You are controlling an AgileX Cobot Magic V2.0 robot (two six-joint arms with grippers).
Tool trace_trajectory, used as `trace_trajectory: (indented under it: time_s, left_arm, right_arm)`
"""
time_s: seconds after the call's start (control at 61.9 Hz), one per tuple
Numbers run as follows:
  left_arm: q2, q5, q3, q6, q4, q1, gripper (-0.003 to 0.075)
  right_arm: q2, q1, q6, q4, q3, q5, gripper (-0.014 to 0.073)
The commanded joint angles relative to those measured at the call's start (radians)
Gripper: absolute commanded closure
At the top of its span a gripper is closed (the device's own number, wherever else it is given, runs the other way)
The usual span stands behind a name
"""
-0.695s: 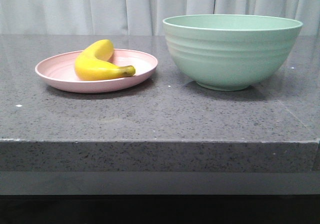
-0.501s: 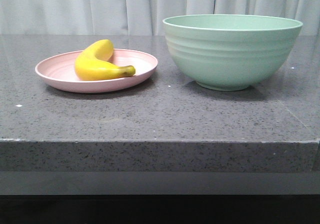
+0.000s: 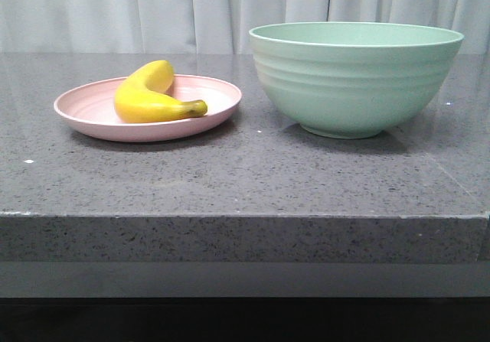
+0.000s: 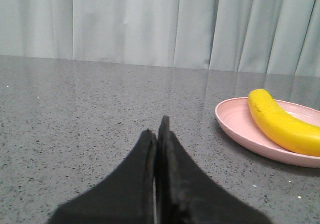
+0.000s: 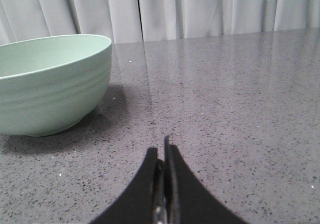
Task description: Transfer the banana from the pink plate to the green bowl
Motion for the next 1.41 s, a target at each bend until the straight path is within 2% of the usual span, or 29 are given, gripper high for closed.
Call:
trace_trajectory:
  time_s: [0.0,0.178,0.339,0.646,0.856,1.018,1.147,1.39]
  left_arm:
    - [-0.019,-0.09,0.005,-0.006,-0.007,0.001,0.0741]
    - [-0.019,-0.129,-0.001,-0.006,-0.007,0.001,0.0741]
    - [-0.019,-0.105,-0.074,-0.006,-0.007,0.001,0.0741]
    - [0.067,0.175,-0.391,-0.006,-0.007,0.001,0.0741]
    - [0.243,0.374,-0.641,-0.005,-0.007,0.001,0.0741]
    - [0.378,0.501,-0.767,-0.005,-0.007,0.001,0.0741]
    - [0.428,0.524,-0.785,-0.005,-0.007,0.001,0.0741]
    - [0.471,0.525,-0.779,-0.005,-0.012,0.001,0.0741]
  right_arm:
    - [-0.023,-0.006,-0.008,-0.005,0.001,-0.073,0.0662]
    - [-0.023,-0.006,-0.008,-0.005,-0.001,-0.087,0.0662]
    - [-0.023,-0.006,-0.008,-0.005,-0.071,-0.051,0.0662]
    - [0.054,-0.006,-0.008,-0.039,-0.358,0.212,0.0662]
    - [0.235,-0.006,-0.008,-0.038,-0.587,0.377,0.0662]
    - [0.386,-0.006,-0.008,-0.038,-0.728,0.536,0.0662]
    - [0.479,-0.006,-0.008,-0.038,-0.796,0.655,0.0662]
    - [0.553,-0.006,-0.008,-0.037,-0.793,0.659,0.0662]
